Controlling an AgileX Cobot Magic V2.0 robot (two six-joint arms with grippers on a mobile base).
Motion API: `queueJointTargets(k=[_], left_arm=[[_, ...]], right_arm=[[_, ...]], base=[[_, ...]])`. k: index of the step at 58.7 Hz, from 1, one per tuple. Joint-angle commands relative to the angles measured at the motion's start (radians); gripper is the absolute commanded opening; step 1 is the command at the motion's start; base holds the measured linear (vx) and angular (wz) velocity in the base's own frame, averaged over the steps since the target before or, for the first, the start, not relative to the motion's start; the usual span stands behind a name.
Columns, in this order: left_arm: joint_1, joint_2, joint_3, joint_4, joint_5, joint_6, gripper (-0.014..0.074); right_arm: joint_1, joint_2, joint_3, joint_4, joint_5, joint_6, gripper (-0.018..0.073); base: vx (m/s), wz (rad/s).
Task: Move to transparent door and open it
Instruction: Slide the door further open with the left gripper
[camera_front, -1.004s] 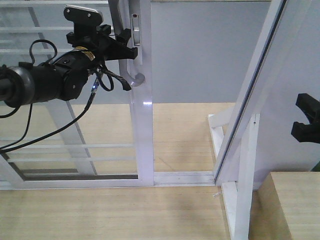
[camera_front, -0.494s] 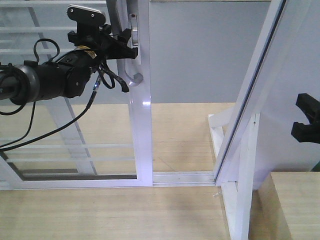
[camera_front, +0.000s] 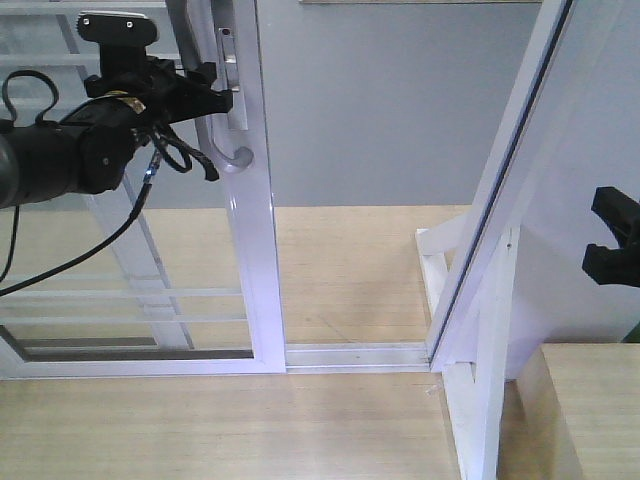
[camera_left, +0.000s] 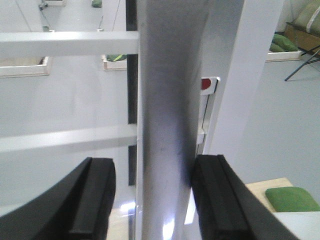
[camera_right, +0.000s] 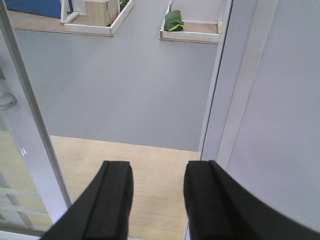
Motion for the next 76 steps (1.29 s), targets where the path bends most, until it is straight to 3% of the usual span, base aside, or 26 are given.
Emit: queueJointTargets(k=[1,19,34,53,76], left_arm=[[0.047,-0.082,0.021,-0.044,-0.078,0.0,0.044],[0.134,-0.138,0.139,-0.043,-0.127,0.0,0.044],[0.143,-0.26,0.251,-0.042,-0.122,0.0,0.044],[0.142,-0.532,0.46,-0.042,-0.117,0.0,0.044],[0.142,-0.956,0.616,-0.042,0.05,-0.002,0.044]], right_arm=[[-0.005,-0.004,-0.03,-0.007,-0.079,-0.01,0.0333],[-0.005,-0.004,-0.03,-0.007,-0.073,-0.01,0.0333],[-0.005,-0.004,-0.03,-0.007,-0.066,-0.01,0.0333],[-0.005,-0.004,-0.03,-0.007,-0.065,-0.01,0.0333],[-0.005,-0.004,-0.03,-0.002,-0.064,-0.006,0.0333]], base=[[0.0,0.0],[0.0,0.0],[0.0,0.0],[0.0,0.0],[0.0,0.0]])
